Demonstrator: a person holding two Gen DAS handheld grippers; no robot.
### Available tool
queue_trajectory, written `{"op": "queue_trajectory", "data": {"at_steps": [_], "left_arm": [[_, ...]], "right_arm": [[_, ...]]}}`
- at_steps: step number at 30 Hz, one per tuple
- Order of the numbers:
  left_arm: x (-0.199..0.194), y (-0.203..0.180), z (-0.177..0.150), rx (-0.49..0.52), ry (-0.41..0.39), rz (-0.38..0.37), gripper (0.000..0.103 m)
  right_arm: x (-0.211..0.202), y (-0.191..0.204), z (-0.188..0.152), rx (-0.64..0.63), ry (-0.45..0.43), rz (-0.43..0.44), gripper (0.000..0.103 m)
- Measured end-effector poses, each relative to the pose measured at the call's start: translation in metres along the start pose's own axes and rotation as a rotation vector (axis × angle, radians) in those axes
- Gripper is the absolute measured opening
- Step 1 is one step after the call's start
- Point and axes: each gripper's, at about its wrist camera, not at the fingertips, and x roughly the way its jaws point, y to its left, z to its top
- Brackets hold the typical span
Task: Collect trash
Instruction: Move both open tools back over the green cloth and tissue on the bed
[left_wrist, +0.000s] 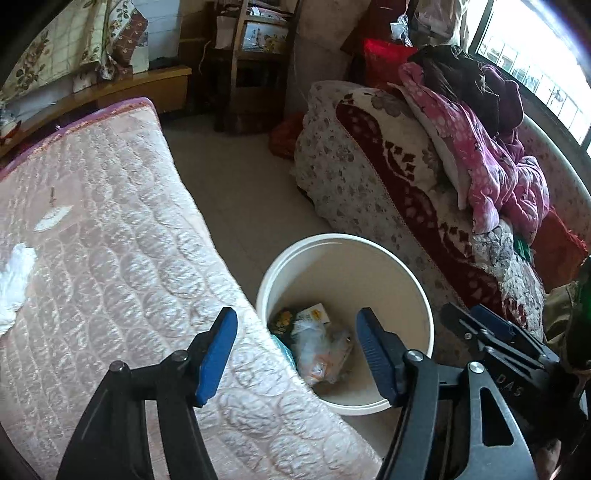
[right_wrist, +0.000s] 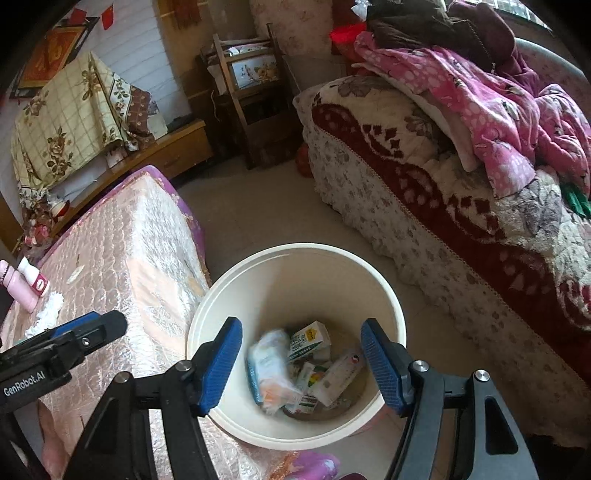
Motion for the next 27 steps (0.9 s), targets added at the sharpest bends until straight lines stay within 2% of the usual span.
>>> {"op": "queue_trajectory", "data": {"at_steps": [10,20,27], "left_arm": [[-0.024,0.02,-0.009,-0.017,-0.042,0.059,0.068],[-0.054,0.057,-0.024,-0.049,-0.073,0.17,0.068],[-0.082,0.088,-0.034,-0.094,-0.109,0.211,0.068]], "right_arm": [[-0.015,0.021,-0.001,-0.037,-0.013,0.02,0.071],[-0.025,0.061,-0.01,-0.099,-0.009,0.072,0.071],[-0.037,0.097,-0.014,-0.152,-0.019,0.106,0.07]]}}
